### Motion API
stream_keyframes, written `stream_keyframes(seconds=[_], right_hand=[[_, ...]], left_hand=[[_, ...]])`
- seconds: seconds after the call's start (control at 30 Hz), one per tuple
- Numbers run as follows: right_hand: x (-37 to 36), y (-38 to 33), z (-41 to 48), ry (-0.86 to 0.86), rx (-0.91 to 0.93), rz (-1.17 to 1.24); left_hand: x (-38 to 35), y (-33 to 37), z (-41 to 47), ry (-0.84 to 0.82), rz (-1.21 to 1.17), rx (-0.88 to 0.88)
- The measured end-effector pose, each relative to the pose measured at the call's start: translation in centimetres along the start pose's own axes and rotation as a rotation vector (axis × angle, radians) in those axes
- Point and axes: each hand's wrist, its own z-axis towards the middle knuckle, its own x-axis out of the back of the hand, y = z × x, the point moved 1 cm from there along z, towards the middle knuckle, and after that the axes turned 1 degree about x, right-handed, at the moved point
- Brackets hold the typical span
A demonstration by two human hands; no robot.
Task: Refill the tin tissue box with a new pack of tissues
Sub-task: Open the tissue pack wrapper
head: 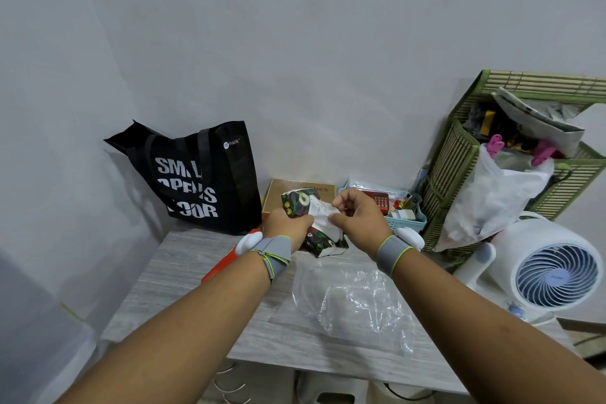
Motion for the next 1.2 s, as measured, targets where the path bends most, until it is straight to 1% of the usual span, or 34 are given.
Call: stream_keyframes(seconds=[0.1,0.3,0.43,0.53,0.7,0.77,0.9,1.07,1.2], right_hand=[[-0.1,0.0,-0.1,-0.030,0.005,0.055],[-0.5,-0.1,0.1,0.000,0.021,0.153],[-0.6,-0.1,0.3,0.081,0.038,0.033],[-0.6,-0.1,0.7,0.102,0.039,-0.054],[-0.4,-0.6,0.6,0.101,0.038,0.080],[-0.4,-0.5,0.7,0.097,0.046,0.092],[-0.5,-0.3,0.7,0.074,0.032,0.074],[-0.5,-0.2,1.0,0.126,0.054,0.006],[-0.4,0.1,1.2,0.118,0.069,-0.034]], left_hand=[[0.0,0.4,-0.6,-0.012,0.000,-0.019],[-0.1,0.3,-0.5,0.003,0.022,-0.046],[-0.2,0.1,-0.5,-0.017,0.064,-0.091],[-0.4,0.0,-0.4,-0.039,0.093,-0.116],[-0.5,-0.2,-0.3,-0.040,0.076,-0.104],[-0.5,-0.3,-0.1,-0.043,0.071,-0.091],[-0.4,-0.5,0.1,-0.055,0.078,-0.094],[-0.5,-0.6,0.1,-0.089,0.112,-0.121],[-0.7,-0.7,-0.1,-0.120,0.136,-0.141]])
